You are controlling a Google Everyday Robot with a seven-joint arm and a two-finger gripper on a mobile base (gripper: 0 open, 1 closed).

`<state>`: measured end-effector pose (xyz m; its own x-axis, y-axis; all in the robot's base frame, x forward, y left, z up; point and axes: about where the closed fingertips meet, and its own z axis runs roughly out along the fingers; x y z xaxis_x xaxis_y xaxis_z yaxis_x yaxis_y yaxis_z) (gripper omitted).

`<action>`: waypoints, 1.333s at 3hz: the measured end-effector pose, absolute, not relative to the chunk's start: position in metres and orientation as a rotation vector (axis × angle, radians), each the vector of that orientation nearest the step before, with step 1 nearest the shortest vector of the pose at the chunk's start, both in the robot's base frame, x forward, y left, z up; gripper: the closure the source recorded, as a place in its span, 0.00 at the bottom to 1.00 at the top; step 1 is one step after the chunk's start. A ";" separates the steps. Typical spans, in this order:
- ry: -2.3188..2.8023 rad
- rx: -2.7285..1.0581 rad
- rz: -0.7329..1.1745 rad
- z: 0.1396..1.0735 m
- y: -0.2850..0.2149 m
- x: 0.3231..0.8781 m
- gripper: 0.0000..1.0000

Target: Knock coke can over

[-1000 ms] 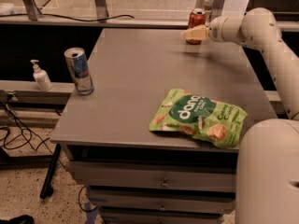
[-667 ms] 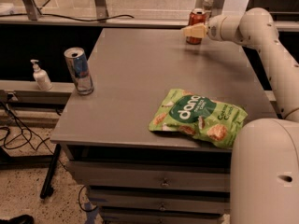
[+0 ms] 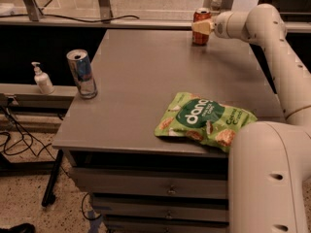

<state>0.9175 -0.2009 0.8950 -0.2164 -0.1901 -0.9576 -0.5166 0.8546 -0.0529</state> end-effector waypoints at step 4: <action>1.836 -0.779 0.337 0.949 -0.239 0.807 1.00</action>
Offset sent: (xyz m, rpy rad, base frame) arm -0.0729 -0.0390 0.0493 -0.0686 0.0269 0.0859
